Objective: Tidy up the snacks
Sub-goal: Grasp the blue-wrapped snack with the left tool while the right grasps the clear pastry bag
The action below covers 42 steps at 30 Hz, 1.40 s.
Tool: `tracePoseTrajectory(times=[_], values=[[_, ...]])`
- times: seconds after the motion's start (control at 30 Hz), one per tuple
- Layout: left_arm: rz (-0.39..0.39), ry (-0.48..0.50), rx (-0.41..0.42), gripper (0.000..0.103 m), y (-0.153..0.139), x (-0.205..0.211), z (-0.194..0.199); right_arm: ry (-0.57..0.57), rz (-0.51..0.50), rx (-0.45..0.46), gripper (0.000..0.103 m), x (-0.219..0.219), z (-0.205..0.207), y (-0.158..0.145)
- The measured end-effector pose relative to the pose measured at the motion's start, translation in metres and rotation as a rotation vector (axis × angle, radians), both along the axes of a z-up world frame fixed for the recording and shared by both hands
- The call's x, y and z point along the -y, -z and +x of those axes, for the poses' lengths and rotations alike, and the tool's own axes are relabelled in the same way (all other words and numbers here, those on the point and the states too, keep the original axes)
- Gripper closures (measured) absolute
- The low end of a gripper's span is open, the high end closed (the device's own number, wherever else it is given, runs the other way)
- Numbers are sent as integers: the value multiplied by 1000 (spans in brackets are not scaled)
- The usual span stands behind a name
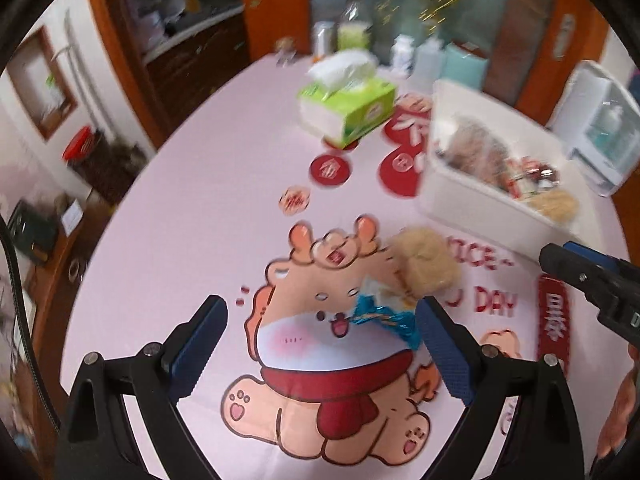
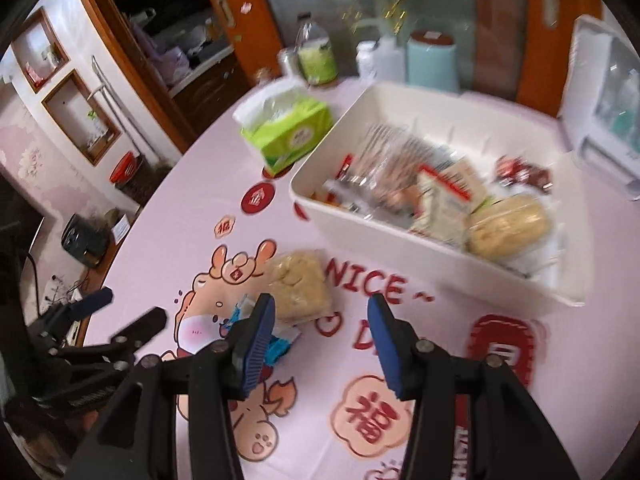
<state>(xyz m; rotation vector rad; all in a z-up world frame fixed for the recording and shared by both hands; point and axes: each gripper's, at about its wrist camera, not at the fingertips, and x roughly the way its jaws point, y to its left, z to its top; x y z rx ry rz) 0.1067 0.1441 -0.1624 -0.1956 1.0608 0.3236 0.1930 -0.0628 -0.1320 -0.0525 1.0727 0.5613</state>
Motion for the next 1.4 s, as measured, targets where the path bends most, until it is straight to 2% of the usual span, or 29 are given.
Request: tracePoseTrajectory(times=[0.03,0.17,0.3,0.6,0.67,0.83,0.97,1.1,1.3,1.33,1.37,1.4], values=[[-17,-16,-25,9,13,-2,3,-5,-1,-15,53,-5,2,7],[-82,-44,-81,9,48,-4,12,-25,-9,-60,31,-28,15,34],[-77,-45,-101,9,64,0,19,-62,-31,-84,29,-53,28,56],[-118,-48,-140,9,79,-1,29,-116,-178,-154,29,-89,44,110],[-127,-48,-145,9,80,0,31,-111,-167,-128,42,-86,43,109],[-153,-51,-159,9,85,5,42,-12,-167,-135,42,-57,47,105],[-131,-2,-181,9,91,18,53,58,-158,-142,42,-21,42,103],[-125,21,-206,9,99,27,61,96,-163,-137,42,8,31,103],[-89,40,-236,9,111,43,76,118,-175,-118,43,26,14,102],[-78,44,-242,12,113,45,77,119,-177,-116,42,27,12,102],[-79,51,-246,19,115,48,79,120,-180,-114,43,28,12,102],[-78,54,-216,39,112,50,79,122,-182,-112,43,29,10,102]])
